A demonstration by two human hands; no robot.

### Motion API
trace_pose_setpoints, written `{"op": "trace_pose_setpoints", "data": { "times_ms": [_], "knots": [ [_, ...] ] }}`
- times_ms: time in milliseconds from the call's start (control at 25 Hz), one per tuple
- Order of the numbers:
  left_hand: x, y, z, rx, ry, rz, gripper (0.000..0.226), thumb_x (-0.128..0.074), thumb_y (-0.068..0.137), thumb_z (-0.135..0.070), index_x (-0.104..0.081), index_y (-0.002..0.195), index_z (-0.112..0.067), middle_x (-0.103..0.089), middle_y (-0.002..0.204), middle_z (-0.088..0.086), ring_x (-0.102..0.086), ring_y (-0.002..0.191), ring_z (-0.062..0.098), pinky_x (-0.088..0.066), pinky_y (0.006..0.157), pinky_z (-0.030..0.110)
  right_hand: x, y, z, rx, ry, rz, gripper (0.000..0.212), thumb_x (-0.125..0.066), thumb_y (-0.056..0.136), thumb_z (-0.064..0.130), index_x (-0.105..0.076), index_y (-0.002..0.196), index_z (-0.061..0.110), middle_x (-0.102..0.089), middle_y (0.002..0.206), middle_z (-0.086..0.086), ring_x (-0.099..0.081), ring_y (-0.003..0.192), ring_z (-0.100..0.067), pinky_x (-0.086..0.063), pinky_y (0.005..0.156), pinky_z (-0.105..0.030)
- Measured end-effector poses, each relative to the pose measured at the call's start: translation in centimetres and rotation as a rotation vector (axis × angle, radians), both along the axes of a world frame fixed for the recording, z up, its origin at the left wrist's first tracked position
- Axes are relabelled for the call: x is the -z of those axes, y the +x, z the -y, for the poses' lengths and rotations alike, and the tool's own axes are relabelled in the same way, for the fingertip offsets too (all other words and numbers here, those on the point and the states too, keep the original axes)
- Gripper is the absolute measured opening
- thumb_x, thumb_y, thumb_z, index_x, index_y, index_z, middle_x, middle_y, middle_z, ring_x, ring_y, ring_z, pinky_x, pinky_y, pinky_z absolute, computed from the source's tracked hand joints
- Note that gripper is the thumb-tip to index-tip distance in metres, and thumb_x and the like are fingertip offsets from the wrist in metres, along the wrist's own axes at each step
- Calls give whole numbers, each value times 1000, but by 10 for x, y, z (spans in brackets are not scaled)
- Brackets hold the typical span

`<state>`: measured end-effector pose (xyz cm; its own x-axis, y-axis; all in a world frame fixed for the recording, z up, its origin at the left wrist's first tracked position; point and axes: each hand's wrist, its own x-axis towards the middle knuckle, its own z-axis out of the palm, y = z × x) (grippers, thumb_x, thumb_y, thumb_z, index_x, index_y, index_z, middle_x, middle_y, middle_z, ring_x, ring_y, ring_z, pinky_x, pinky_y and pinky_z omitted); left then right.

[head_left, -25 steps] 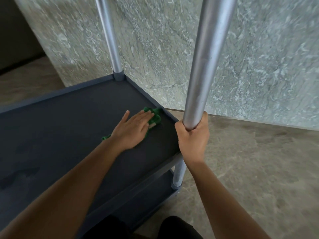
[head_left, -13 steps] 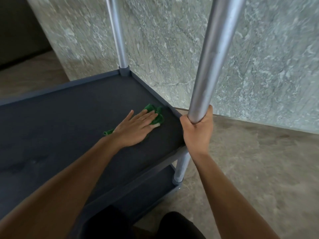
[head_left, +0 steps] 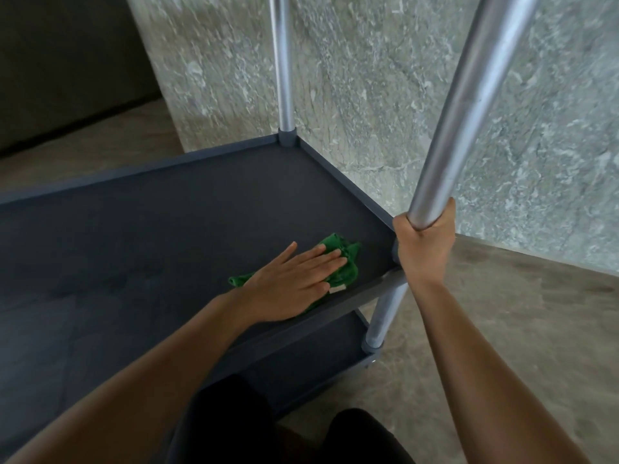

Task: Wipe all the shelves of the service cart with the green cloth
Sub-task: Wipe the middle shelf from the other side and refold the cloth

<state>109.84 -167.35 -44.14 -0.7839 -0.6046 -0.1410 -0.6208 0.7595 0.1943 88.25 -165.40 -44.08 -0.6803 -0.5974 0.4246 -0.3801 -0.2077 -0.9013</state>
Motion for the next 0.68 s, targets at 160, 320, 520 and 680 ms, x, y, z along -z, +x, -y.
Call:
{"op": "trace_pose_setpoints", "data": {
  "times_ms": [160, 320, 520, 680],
  "knots": [
    [2, -1, 3, -17, 4, -18, 51, -17, 102, -40, 6, 148, -41, 12, 152, -27, 20, 136, -10, 19, 114, 29, 0, 1, 3, 12, 7, 5, 26, -61, 74, 13, -41, 91, 12, -41, 65, 8, -41, 47, 3, -35, 43, -9],
    [4, 1, 4, 3, -31, -38, 55, -17, 99, -49, 3, 149, -40, 10, 152, -26, 17, 138, -8, 16, 115, 31, -1, 8, 1, 44, 5, 7, 30, -60, 81, 11, -36, 100, 14, -44, 68, 8, -48, 49, 6, -36, 43, -8],
    [6, 3, 5, 13, -52, -42, 57, -15, 97, -52, 4, 149, -39, 12, 149, -27, 17, 138, -8, 15, 116, 32, 1, 17, 2, 114, 21, 20, 31, -58, 86, 17, -32, 102, 20, -48, 75, 7, -51, 54, 5, -38, 44, -10],
    [7, 2, 6, 18, -63, -39, 57, -16, 97, -53, 4, 149, -40, 14, 147, -28, 19, 137, -9, 16, 115, 30, -5, 18, 0, 117, 60, 51, 33, -59, 87, 18, -33, 107, 21, -50, 81, 6, -55, 60, -2, -39, 51, -15]
  ]
}}
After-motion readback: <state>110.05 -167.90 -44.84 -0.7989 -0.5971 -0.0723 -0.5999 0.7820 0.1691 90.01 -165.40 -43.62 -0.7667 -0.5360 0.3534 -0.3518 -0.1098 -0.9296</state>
